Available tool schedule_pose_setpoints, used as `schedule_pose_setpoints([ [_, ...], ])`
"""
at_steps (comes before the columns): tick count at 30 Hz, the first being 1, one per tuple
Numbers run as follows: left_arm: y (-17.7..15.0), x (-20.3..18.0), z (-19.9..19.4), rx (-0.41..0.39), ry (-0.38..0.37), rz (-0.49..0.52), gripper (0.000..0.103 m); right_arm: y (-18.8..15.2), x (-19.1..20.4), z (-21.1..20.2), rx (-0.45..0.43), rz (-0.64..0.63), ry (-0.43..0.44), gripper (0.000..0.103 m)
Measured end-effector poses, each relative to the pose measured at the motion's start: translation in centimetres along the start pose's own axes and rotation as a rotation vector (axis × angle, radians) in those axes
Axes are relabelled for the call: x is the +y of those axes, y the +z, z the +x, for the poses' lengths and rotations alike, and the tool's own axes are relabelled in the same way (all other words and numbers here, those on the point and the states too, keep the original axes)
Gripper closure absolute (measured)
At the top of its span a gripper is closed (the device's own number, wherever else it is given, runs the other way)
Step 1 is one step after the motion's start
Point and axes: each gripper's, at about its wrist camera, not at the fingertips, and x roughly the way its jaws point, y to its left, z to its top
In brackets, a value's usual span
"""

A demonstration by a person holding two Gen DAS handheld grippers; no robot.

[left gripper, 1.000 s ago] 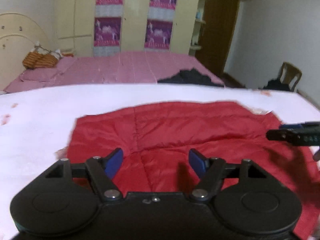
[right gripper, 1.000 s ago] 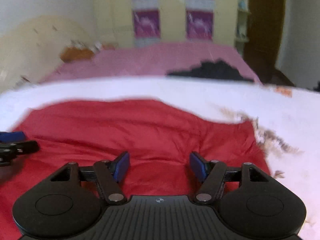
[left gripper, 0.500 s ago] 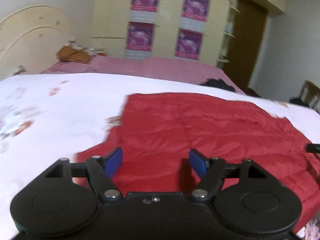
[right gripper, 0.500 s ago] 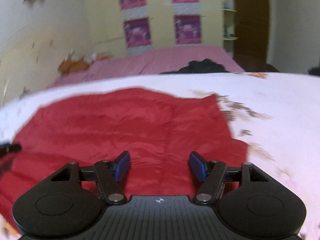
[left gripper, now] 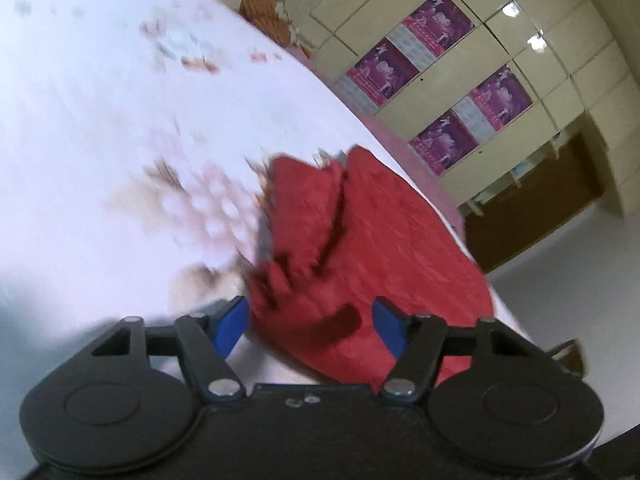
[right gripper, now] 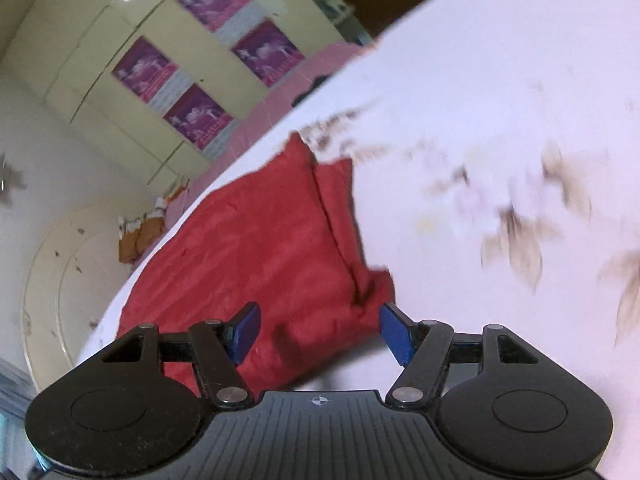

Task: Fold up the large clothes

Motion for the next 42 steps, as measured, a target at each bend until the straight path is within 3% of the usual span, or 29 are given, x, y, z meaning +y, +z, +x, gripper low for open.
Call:
schedule_pose_setpoints([
  [6, 0.3, 0.9, 2.2, -0.009, -0.016, -0.129, 0.039, 0.2, -0.7, 0.4, 0.022, 0.121, 0.028, 0.037],
  [12, -0.8, 1.9, 0.6, 0.016, -0.008, -0.131, 0.045, -1.4, -0.9, -1.4, 0.021, 0.133, 0.013, 0.037],
  [15, -1.7, 2.1, -0.2, 0.019, -0.017, -0.143, 0.045, -2.3, -1.4, -1.6, 0.031, 0.180, 0.048, 0.037],
  [22, -0.1, 1.5, 3.9, -0.008, -0.073, -0.175, 0.045, -0.5, -1.4, 2.2, -0.016, 0.236, 0.094, 0.037],
  [26, 1.5, 0.7, 6.4, -0.017, -0.082, -0.167, 0.048, 0.7, 0.1, 4.2, -0.018, 0.178, 0.082, 0.038],
  [27, 1.8, 0.5, 6.9, -0.013, -0.073, -0.154, 0.057, 0.8, 0.4, 4.5, -0.019, 0.160, 0.074, 0.042],
  [28, 2.0, 0.2, 7.4, -0.002, -0.064, -0.133, 0.067, 1.0, 0.7, 5.0, -0.011, 0.142, 0.066, 0.054],
  [29, 2.1, 0.0, 7.7, 0.008, -0.058, -0.110, 0.070, 1.1, 0.9, 5.5, 0.011, 0.127, 0.070, 0.070],
  [30, 2.1, -0.4, 7.8, 0.008, -0.048, -0.084, 0.074, 1.1, 1.1, 5.6, 0.014, 0.117, 0.075, 0.078],
  [34, 1.9, -2.4, 6.9, -0.007, -0.013, 0.003, 0.084, 1.3, 2.7, 4.6, -0.002, 0.004, 0.054, 0.087],
  [42, -0.9, -4.1, 3.7, 0.005, -0.006, 0.033, 0.085, 0.4, 2.1, 0.2, -0.012, -0.081, 0.048, 0.088],
])
